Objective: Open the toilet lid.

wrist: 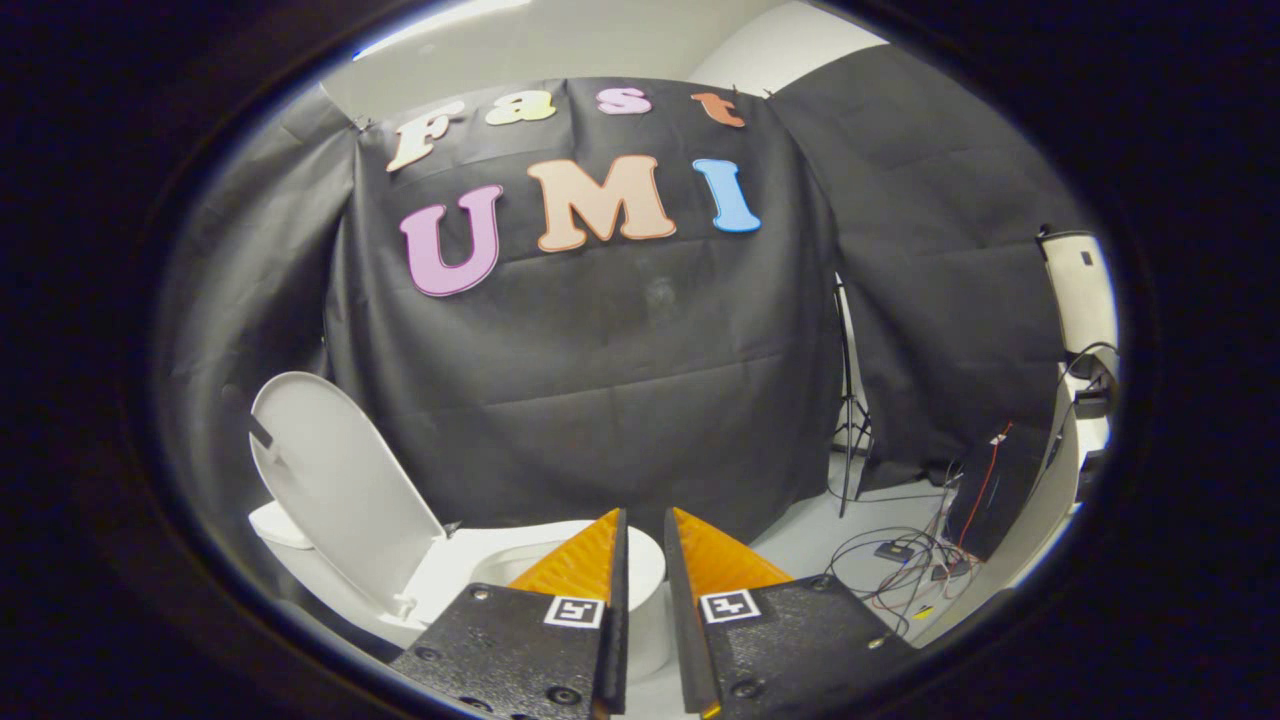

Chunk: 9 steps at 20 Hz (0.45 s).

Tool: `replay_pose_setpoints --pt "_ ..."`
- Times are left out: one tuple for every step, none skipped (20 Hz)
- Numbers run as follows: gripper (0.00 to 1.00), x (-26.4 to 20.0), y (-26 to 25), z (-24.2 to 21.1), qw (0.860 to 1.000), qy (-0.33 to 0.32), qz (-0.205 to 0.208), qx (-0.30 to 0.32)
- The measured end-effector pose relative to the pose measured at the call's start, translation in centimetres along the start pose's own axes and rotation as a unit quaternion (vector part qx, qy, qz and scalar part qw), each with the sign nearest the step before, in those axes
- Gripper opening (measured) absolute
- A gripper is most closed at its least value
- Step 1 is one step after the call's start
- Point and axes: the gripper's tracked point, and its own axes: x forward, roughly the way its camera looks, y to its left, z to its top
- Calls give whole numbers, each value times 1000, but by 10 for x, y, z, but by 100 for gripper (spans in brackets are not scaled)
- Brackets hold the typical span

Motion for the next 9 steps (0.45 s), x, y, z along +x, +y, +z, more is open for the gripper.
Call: replay_pose_setpoints --pt "21 1 -2 -2 1000 5 1 0" --pt "21 2 -2 -3 1000 10 4 0" --pt "21 3 -2 -4 1000 14 7 -3" --pt "21 6 -4 -4 1000 18 11 -6" --pt "21 10 -7 -3 1000 20 14 -7" --pt "21 15 -10 -2 1000 22 19 -7" --pt "21 21 -12 0 999 23 25 -8" --pt "21 29 -16 3 999 20 31 -11" --pt "21 37 -21 7 999 19 41 -13"
